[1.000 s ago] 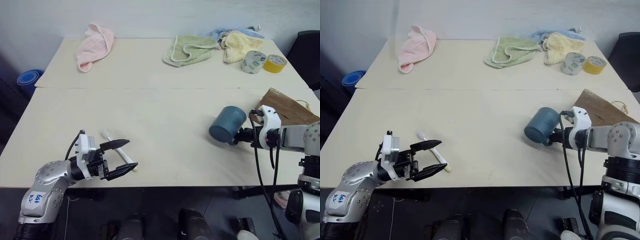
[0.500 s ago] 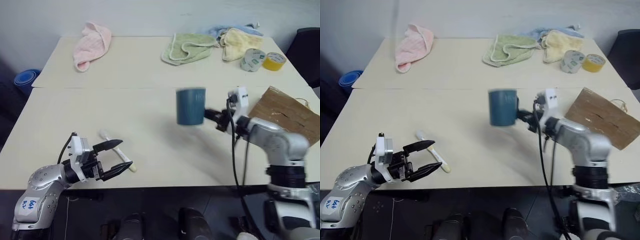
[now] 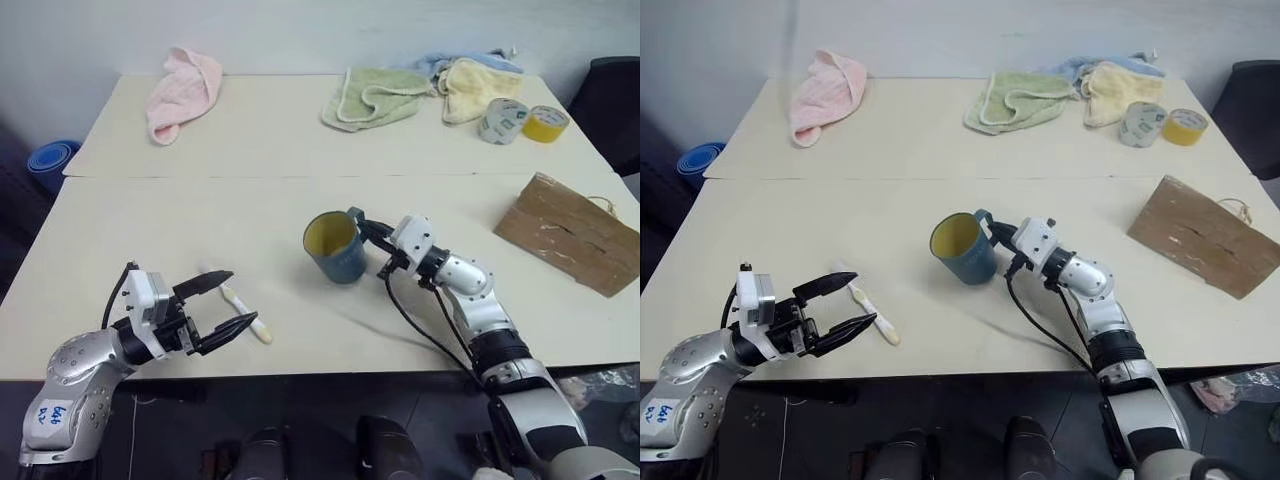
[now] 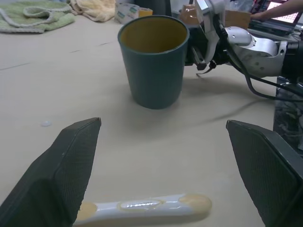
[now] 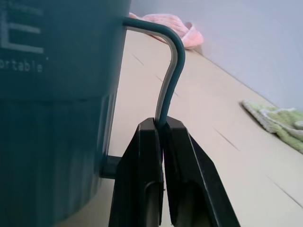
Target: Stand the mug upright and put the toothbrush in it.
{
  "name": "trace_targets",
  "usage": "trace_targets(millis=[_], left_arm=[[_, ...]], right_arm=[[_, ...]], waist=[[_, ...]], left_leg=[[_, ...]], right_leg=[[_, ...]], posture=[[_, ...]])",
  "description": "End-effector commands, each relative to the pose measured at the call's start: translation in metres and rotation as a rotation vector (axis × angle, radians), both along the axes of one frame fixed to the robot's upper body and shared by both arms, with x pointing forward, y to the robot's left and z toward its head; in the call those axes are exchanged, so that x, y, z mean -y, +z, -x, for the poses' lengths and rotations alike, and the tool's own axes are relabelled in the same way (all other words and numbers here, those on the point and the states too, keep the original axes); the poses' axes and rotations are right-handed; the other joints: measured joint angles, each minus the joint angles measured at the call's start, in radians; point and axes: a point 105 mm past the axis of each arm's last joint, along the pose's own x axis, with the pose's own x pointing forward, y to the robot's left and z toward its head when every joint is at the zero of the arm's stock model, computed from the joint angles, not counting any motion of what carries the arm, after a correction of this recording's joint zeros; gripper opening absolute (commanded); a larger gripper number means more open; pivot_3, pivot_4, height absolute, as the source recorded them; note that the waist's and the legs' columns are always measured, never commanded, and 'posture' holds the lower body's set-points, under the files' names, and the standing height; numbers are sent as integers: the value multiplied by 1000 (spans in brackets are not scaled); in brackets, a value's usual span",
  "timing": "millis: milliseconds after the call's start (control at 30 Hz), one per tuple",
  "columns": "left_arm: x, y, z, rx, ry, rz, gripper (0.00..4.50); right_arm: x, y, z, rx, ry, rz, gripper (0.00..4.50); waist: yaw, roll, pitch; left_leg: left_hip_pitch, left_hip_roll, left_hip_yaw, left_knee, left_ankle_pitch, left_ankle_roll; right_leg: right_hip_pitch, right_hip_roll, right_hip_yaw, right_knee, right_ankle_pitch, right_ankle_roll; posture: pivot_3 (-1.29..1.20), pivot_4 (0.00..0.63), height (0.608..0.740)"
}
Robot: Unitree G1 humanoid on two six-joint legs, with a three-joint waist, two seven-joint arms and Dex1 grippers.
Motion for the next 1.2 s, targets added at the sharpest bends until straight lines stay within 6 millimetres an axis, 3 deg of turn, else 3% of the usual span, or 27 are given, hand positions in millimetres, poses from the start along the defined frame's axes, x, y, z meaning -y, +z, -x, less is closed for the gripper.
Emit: trace_targets(millis=[33,233,367,600,667,733,867,967,1100,1200], left_arm=[[-5,8,3,48,23,-16,4500],[-22,2,10,26,88,-27,4500],[-52,-6,24,-22,208,-41,4500],[-129,-22,65,-187,559,-54,4500],[-160,-36,81,-344,759,-74,4500],[-166,-38,91,-431,840,-51,4500],[-134,-7,68,-466,780,91,4500],[-94,9,40,-533,662,188,4500],[-53,3,5,-702,621,150,4500],[-33,2,-16,-751,636,155,4500]], right_arm=[[19,-3,4,-6,0,12,1350],[49,12,7,-20,-26,-25,3398],[68,25,32,-7,67,-79,4471],[98,20,92,-141,282,-36,4471],[102,13,109,-131,328,29,4471],[102,10,118,-111,363,79,4471],[98,15,114,-71,313,44,4471],[91,15,114,-68,321,44,4471],[88,15,110,-64,325,51,4471],[87,17,108,-59,333,55,4471]], waist=[[3,0,0],[1,0,0],[2,0,0],[4,0,1],[6,0,1],[5,-1,1],[22,-2,2],[32,-2,2],[36,2,2],[31,2,2]], left_leg=[[0,0,0,0,0,0],[0,0,0,0,0,0],[0,0,0,-1,0,0],[1,0,1,-1,-1,1],[1,0,2,-1,-2,2],[3,1,1,-1,-3,2],[5,1,0,0,-4,2],[6,1,-7,1,-4,1],[10,2,-11,1,-4,-1],[10,0,-12,0,-4,-1]], right_leg=[[0,0,0,0,0,0],[0,0,0,0,0,0],[0,0,0,0,0,0],[1,0,0,-3,0,0],[2,0,0,-3,0,0],[4,0,0,-4,0,-1],[5,-2,2,-4,0,-1],[6,-3,3,-5,0,-1],[11,-2,4,-3,0,-1],[12,-2,3,-3,0,-1]], posture=[[0,150,740],[0,150,740],[0,150,740],[0,150,740],[0,150,740],[0,150,740],[0,150,740],[0,150,740],[0,150,740],[0,150,740]])
